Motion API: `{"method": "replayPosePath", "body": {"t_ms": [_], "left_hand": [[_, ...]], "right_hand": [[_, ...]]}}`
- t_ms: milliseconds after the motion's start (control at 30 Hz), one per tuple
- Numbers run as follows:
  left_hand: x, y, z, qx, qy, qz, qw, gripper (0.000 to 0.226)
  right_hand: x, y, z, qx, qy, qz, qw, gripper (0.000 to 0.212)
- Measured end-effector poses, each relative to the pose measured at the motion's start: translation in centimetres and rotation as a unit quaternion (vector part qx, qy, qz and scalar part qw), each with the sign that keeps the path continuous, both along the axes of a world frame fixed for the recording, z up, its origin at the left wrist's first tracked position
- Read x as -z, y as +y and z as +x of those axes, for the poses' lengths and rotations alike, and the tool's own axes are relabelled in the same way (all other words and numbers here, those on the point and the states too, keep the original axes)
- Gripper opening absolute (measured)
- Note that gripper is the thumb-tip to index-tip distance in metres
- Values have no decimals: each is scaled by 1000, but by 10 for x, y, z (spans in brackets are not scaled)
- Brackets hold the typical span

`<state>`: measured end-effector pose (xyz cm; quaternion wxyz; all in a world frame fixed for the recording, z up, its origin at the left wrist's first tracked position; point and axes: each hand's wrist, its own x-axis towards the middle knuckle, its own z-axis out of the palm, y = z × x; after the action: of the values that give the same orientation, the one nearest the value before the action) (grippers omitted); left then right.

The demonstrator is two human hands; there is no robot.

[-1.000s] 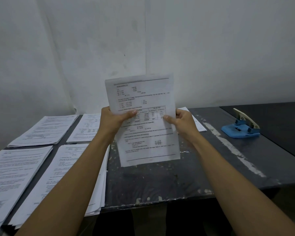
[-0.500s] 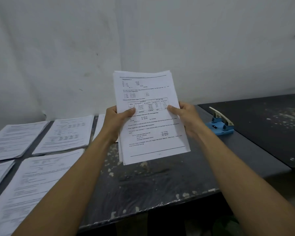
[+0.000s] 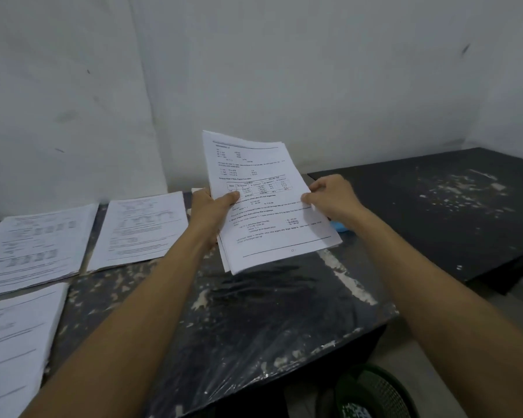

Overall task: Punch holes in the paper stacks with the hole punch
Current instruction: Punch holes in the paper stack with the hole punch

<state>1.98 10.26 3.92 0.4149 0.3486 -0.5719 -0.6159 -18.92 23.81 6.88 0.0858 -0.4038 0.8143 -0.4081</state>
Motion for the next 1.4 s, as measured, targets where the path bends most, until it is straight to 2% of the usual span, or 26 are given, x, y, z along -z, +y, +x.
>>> {"method": "replayPosePath", "body": {"t_ms": [167, 400, 600, 733, 833, 1033, 1133, 1400], "left_hand": [[19, -4, -34, 10, -12, 13, 1000, 18], [52, -6, -77, 16, -28, 43, 999, 18], [78, -1, -108, 12, -47, 54, 997, 20], [89, 0, -127, 5, -62, 68, 996, 18], [90, 1, -142, 1, -66, 77, 995, 19], [85, 4, -170, -8, -75, 90, 993, 17], [82, 4, -179, -10, -84, 95, 992, 25], [82, 5, -192, -17, -78, 107, 991, 20]], "right_hand": [[-3, -5, -28, 30, 104, 16, 994, 28], [-7, -23, -74, 83, 191, -57, 976, 15], [23, -34, -108, 75, 119, -22, 990, 15], [38, -36, -118, 28, 42, 55, 997, 28], [37, -38, -123, 27, -2, 112, 993, 29], [41, -33, -131, -9, -11, 136, 991, 47], [41, -32, -132, -23, -28, 134, 990, 50], [35, -29, -132, -32, -59, 161, 985, 61]]}}
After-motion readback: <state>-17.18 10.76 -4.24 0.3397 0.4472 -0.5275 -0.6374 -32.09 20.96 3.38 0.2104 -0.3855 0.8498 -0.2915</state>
